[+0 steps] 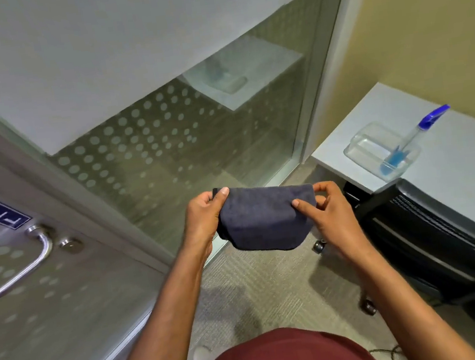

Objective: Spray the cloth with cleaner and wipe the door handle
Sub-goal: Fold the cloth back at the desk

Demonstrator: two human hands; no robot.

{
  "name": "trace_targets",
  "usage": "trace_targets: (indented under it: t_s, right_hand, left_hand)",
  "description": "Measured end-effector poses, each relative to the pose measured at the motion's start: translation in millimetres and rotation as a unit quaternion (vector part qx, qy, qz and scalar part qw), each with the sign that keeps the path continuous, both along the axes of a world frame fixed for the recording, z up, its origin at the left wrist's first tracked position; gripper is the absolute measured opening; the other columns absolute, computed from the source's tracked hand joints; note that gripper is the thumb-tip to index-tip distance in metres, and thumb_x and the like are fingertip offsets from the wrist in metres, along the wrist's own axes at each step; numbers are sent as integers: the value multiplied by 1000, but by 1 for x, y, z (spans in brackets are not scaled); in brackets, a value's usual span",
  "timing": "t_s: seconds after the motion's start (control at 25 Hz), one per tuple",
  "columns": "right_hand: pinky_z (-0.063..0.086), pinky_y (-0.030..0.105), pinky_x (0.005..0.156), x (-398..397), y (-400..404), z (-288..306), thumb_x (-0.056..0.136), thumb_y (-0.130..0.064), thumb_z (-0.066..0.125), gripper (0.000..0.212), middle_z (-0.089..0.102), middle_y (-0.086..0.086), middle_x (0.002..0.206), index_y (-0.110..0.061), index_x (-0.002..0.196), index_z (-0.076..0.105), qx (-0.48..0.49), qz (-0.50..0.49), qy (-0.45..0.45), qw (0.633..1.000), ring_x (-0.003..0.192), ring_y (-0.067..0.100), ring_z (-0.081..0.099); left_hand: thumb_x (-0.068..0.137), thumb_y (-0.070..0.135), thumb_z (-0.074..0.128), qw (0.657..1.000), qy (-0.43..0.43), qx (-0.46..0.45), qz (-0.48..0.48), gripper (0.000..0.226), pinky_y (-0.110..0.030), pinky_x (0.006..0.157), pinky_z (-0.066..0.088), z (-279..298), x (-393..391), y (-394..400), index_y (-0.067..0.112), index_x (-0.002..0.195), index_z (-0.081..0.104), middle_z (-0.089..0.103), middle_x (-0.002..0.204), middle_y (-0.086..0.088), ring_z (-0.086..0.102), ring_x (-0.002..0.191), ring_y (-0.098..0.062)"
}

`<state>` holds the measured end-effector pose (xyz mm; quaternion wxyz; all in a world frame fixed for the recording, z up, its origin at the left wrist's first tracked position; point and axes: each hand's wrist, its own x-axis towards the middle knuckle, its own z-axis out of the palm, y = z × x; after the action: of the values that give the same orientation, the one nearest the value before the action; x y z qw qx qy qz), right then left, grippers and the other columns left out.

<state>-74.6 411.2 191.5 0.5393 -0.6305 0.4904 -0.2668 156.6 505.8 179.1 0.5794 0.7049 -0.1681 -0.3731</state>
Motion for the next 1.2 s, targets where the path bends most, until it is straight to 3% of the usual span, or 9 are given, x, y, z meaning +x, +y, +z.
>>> trace_targets:
  t_s: [0.08, 0.24, 0.36, 0.52, 0.72, 0.84, 0.92, 1.04, 1.2]
  right_hand:
    - [61, 45, 84, -12, -7, 2, 93, -33, 77, 44, 79, 2, 94, -25, 125, 48, -7, -9, -15, 1000, 92, 21, 76]
    - [61, 24, 76, -38, -30, 12, 87, -27, 84, 64, 73, -8, 109, -41, 135, 43, 7, 10, -68, 998, 101, 6, 74]
    - [60, 23, 86, -51, -53, 24, 83, -19, 87, 87, 66, -11, 123, -50, 144, 34, -1, 75, -38, 996, 109, -2, 69]
    - [48, 21, 100, -55, -78, 40, 89, -21, 82, 64, 57, -14, 136, -41, 140, 49, -119, 99, 133, 979, 119, 1, 57]
    - [50, 23, 93, -63, -118, 42, 95, -34, 72, 12, 62, -7, 115, -37, 107, 69, -162, -15, 181, 970, 103, 11, 62]
    - [49, 25, 96, -64, -150, 32, 97, -37, 68, 15, 64, -3, 122, -29, 110, 69, -109, -100, 110, 983, 111, 14, 62]
    - [50, 21, 88, -61, -172, 30, 103, -40, 58, 22, 67, -7, 118, -27, 119, 65, -60, -148, 41, 986, 111, 11, 64]
    - [46, 10, 73, -53, -205, 27, 105, -48, 50, 25, 64, -21, 107, -30, 120, 57, -80, -208, 40, 974, 101, -5, 63]
    - [48, 14, 74, -47, -239, 10, 105, -50, 52, 26, 66, -17, 105, -29, 119, 52, -93, -300, 24, 949, 94, -7, 65]
  left_hand:
    - [95, 18, 78, 1000, 12, -8, -10, 14, -21, 61, 53, 6, -9, -11, 16, 103, 66, 79, 79, 4, 71, 68, -2]
    - [85, -5, 82, 983, 19, -19, -183, 84, -22, 79, 59, 13, -11, -20, 28, 147, 37, 77, 119, -10, 76, 104, -16]
    - [86, -15, 74, 964, -66, -10, -259, 94, -27, 91, 59, 19, -14, -37, 29, 156, 29, 69, 131, -6, 72, 113, -18]
    - [94, -9, 69, 958, -173, -8, -227, 58, -35, 101, 57, 32, -19, -80, 26, 138, 55, 70, 132, -7, 69, 118, -19]
    - [93, 8, 75, 945, -261, -51, -191, 22, -42, 90, 62, 35, -13, -157, 28, 104, 76, 74, 92, 13, 72, 92, -9]
    - [96, 17, 76, 942, -247, -102, -205, 17, -29, 86, 57, 35, -14, -212, 34, 92, 72, 64, 100, 13, 65, 91, -2]
    - [100, 23, 71, 932, -229, -128, -250, 24, -14, 77, 46, 39, -20, -249, 39, 82, 65, 62, 89, 20, 59, 80, 4]
    - [104, 32, 61, 913, -265, -135, -279, 34, -20, 56, 32, 40, -32, -305, 29, 75, 45, 42, 61, 14, 39, 58, -4]
    - [108, 35, 59, 917, -242, -104, -299, 38, -27, 55, 33, 20, -47, -373, 18, 77, 47, 43, 57, 13, 38, 54, -6]
